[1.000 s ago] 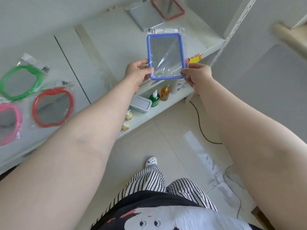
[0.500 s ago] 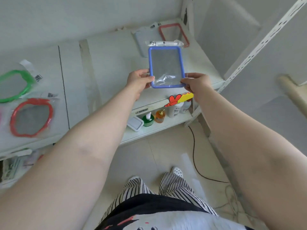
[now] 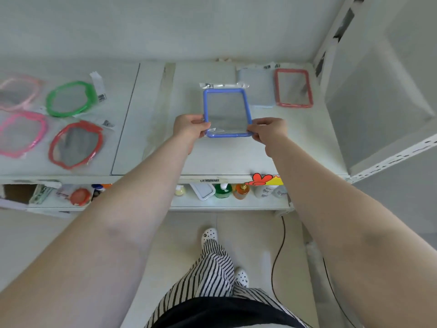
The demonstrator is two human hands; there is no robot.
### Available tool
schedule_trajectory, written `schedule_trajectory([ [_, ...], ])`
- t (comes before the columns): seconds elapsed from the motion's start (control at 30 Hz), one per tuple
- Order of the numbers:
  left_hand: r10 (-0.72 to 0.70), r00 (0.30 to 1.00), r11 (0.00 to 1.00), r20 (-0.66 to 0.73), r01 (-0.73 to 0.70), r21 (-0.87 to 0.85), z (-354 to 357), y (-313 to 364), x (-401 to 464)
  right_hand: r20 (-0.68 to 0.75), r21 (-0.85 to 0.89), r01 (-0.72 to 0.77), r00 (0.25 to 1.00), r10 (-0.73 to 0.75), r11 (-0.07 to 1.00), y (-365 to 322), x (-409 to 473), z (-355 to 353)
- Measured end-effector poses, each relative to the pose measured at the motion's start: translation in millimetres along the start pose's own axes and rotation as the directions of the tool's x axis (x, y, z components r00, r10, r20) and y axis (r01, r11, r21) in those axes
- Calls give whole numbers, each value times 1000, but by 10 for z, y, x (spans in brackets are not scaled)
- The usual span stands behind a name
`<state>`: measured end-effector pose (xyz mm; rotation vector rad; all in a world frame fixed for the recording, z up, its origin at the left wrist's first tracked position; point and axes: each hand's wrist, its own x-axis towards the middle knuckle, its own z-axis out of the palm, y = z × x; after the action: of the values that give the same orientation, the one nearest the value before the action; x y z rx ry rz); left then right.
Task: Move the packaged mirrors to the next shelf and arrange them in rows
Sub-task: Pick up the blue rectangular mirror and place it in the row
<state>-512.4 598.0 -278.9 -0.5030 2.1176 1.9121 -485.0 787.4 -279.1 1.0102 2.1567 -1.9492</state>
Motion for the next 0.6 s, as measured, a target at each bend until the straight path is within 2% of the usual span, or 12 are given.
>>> schedule_trajectory([
  [0.33,21,978,998,-205,-7,68,-36,147,913,79,-52,76,994,-72,996,-398,632,525],
  [0.6,84,973,996,-216,-73,57,95,-53,1646,80,-165,242,969,-232,956,-294,1254,732],
])
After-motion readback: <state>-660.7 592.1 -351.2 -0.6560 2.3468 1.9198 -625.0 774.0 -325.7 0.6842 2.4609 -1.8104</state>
